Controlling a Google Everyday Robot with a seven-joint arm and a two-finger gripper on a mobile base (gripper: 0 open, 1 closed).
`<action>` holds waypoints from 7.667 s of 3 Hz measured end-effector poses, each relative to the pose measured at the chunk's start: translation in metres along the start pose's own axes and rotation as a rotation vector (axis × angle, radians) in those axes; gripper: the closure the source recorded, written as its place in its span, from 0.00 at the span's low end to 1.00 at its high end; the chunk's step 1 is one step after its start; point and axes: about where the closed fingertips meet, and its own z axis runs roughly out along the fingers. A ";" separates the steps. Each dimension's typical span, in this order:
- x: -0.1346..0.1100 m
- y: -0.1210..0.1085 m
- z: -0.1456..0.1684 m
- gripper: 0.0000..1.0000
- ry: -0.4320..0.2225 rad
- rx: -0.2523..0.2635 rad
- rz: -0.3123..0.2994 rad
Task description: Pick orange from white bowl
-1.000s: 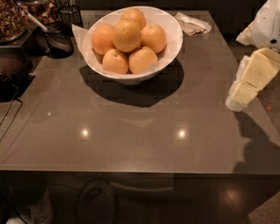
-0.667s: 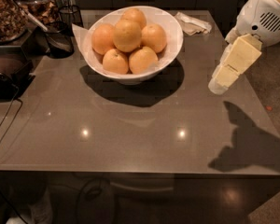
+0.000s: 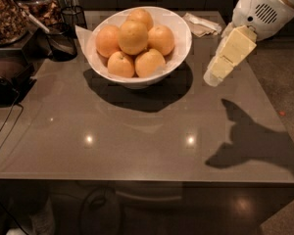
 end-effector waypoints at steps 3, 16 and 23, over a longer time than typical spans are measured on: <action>-0.080 -0.030 0.038 0.00 -0.130 -0.022 0.175; -0.201 -0.067 0.127 0.08 0.093 0.118 0.330; -0.196 -0.081 0.133 1.00 0.096 0.115 0.357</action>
Offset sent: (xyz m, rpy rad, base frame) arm 0.0730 0.0730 0.0055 0.2023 0.0623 -0.1929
